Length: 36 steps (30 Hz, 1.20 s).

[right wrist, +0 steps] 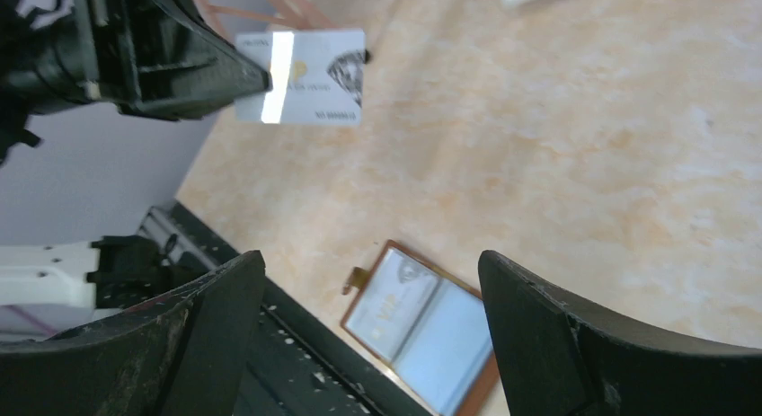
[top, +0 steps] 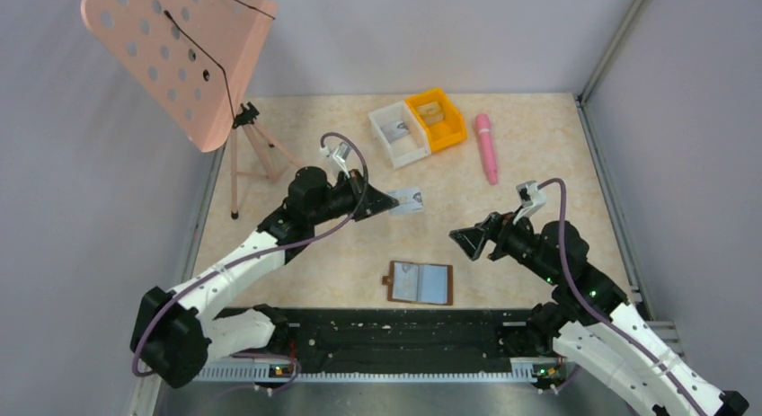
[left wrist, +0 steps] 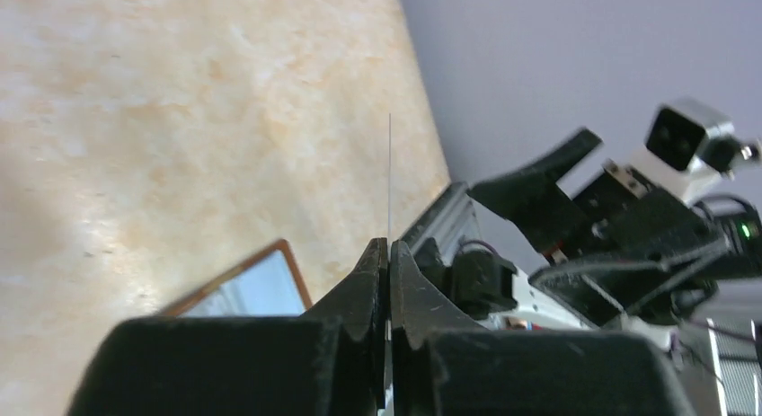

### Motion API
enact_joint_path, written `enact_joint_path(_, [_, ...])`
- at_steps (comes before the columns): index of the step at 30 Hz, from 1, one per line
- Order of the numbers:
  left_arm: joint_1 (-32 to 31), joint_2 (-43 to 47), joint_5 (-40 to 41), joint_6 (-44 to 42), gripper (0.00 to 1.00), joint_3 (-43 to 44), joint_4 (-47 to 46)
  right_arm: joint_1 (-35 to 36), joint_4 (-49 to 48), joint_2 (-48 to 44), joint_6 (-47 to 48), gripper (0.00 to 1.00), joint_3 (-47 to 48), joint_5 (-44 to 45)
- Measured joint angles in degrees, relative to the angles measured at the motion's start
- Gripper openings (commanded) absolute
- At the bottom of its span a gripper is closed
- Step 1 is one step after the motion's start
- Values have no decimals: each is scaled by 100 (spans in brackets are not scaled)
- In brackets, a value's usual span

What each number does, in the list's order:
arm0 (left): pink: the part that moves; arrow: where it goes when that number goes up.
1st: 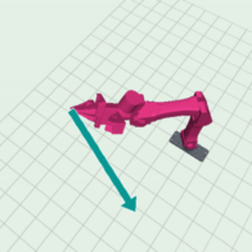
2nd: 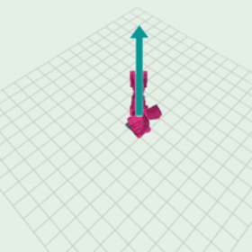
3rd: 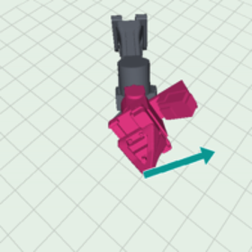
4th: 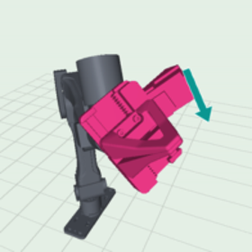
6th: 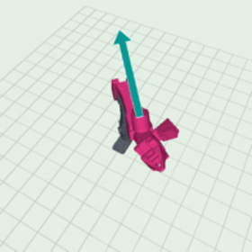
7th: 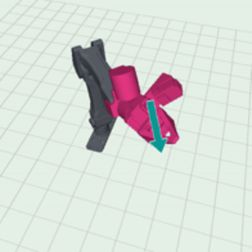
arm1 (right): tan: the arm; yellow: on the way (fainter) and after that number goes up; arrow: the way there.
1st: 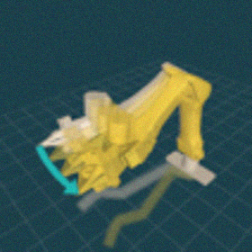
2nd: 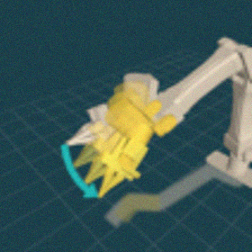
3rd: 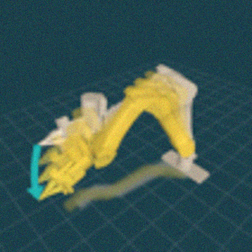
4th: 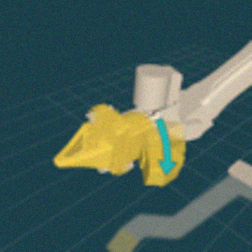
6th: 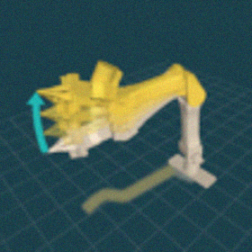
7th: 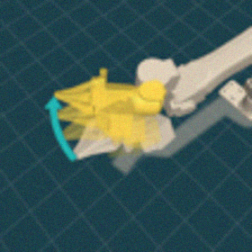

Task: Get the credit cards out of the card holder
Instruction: Place the credit card in the storage box.

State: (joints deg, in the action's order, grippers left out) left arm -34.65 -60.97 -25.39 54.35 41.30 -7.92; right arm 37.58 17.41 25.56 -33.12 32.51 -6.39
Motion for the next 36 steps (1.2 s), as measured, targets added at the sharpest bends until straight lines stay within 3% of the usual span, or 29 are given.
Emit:
enact_joint_path(2, [195, -442, 125, 2, 0, 190, 70, 0, 129, -33, 37, 98, -109, 319])
enact_joint_path(12, [442, -3075, 861, -9, 0, 1943, 76, 0, 774, 39, -94, 99, -474, 1241])
enact_joint_path(23, [651, -4640, 2079, -55, 0, 3939, 315, 0, 916, 275, -133, 99, -468, 778])
enact_joint_path(36, [1178, -6223, 2293, 63, 0, 5307, 442, 0, 979, 199, -125, 96, -278, 173])
